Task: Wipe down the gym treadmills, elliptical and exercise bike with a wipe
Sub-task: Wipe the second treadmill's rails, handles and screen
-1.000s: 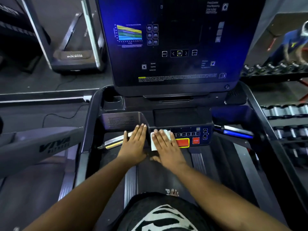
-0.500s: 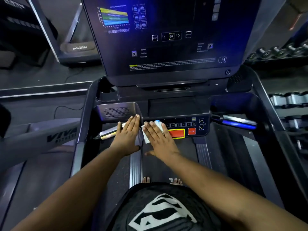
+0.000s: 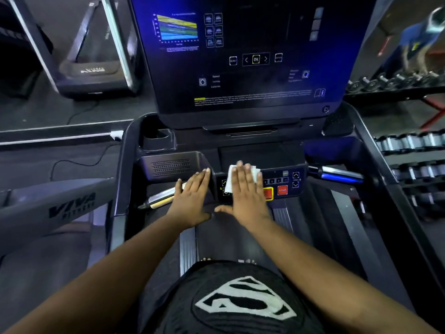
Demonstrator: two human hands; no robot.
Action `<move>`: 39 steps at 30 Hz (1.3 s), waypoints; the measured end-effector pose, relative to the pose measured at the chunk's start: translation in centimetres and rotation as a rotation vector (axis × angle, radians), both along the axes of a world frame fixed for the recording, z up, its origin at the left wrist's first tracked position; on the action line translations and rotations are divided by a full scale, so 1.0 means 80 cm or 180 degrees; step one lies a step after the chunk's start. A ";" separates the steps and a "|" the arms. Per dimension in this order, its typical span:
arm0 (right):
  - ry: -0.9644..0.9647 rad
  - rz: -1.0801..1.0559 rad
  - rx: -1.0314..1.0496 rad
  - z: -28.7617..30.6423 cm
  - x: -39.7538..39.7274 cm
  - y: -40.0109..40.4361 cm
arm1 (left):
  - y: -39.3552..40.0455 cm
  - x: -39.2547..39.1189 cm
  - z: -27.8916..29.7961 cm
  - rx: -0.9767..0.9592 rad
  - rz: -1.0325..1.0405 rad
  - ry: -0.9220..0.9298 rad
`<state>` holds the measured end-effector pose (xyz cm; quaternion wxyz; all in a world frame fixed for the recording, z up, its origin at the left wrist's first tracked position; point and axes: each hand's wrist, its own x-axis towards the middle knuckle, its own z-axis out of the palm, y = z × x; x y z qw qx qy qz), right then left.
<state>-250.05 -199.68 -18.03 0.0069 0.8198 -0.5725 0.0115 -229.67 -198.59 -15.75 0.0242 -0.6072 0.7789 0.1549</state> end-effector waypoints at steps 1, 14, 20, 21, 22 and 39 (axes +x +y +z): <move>0.0082 0.0136 -0.0018 0.000 0.010 0.000 | 0.001 0.000 -0.003 -0.0107 -0.0013 -0.0015; 0.0122 -0.0092 -0.0532 0.019 -0.055 -0.021 | -0.008 -0.033 0.014 -0.0294 0.0191 -0.0222; -0.0279 0.0096 -0.0846 0.015 -0.064 -0.033 | -0.005 -0.035 0.009 -0.0318 0.0234 -0.0231; -0.0506 0.0112 -0.0945 0.011 -0.068 -0.036 | -0.004 -0.035 0.008 -0.0348 0.0243 -0.0230; -0.0728 0.0190 -0.0985 0.009 -0.071 -0.038 | -0.004 -0.037 0.006 -0.0390 0.0255 -0.0250; -0.0065 -0.0021 -0.0069 -0.022 -0.153 -0.017 | -0.001 -0.041 -0.004 -0.0479 0.0716 0.0094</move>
